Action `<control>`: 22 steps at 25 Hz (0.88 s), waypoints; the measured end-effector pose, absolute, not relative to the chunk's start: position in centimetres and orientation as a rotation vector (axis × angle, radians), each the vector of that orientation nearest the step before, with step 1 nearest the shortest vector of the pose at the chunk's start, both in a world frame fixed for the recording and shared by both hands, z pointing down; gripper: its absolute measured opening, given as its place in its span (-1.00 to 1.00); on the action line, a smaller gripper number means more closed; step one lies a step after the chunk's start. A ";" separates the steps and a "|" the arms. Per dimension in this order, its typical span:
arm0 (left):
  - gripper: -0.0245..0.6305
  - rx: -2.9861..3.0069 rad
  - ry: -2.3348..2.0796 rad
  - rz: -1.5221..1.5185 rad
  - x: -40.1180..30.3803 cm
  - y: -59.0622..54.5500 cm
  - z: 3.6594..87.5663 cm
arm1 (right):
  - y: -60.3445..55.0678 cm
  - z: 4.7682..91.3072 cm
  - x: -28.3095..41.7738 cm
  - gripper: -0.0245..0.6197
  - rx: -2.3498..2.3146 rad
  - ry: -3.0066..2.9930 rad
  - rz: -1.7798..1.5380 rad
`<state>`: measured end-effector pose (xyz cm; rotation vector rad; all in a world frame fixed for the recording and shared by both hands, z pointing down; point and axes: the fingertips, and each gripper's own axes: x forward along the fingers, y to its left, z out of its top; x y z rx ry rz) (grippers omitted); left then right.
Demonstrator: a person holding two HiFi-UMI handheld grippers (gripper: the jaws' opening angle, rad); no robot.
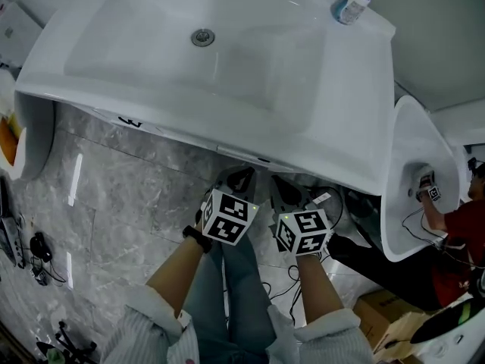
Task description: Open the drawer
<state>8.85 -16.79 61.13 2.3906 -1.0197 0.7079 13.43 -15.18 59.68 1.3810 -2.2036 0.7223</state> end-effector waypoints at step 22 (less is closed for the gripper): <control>-0.63 2.478 -0.799 0.876 11.3 -18.2 67.9 | -17.1 67.0 14.3 -0.73 1.370 -2.067 0.667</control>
